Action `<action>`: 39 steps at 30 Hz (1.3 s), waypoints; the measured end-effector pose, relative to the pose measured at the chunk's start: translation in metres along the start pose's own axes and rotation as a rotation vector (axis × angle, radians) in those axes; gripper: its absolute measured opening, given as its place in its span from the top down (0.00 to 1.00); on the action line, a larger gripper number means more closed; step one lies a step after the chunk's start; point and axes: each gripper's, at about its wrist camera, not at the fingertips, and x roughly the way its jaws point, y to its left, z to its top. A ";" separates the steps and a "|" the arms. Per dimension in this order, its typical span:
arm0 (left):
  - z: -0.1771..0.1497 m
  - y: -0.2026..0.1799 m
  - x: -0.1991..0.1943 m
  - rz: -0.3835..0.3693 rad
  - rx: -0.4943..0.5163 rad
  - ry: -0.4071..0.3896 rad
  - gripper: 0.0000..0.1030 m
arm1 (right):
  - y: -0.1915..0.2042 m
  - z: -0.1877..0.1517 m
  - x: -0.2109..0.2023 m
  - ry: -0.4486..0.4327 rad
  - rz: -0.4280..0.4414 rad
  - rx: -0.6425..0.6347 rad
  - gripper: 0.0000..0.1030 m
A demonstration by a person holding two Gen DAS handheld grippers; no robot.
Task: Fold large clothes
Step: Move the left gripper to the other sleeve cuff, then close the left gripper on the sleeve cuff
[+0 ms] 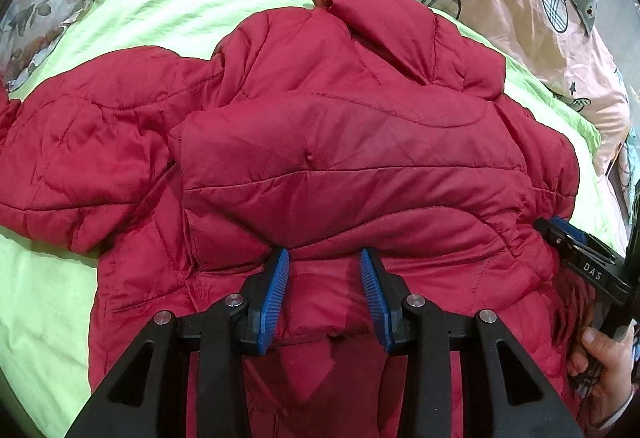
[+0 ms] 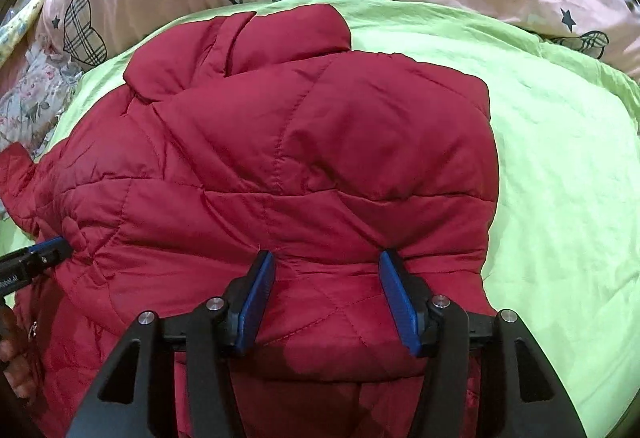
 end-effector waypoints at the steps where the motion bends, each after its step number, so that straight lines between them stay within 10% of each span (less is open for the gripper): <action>1: 0.000 0.001 -0.001 0.000 -0.002 0.000 0.63 | -0.001 0.001 -0.001 0.000 0.006 0.006 0.45; 21: -0.025 0.059 -0.088 0.013 -0.160 -0.091 0.34 | 0.001 -0.020 -0.078 -0.025 0.171 0.082 0.45; 39: -0.038 0.173 -0.149 0.196 -0.443 -0.194 0.23 | 0.034 -0.037 -0.098 -0.012 0.237 0.007 0.42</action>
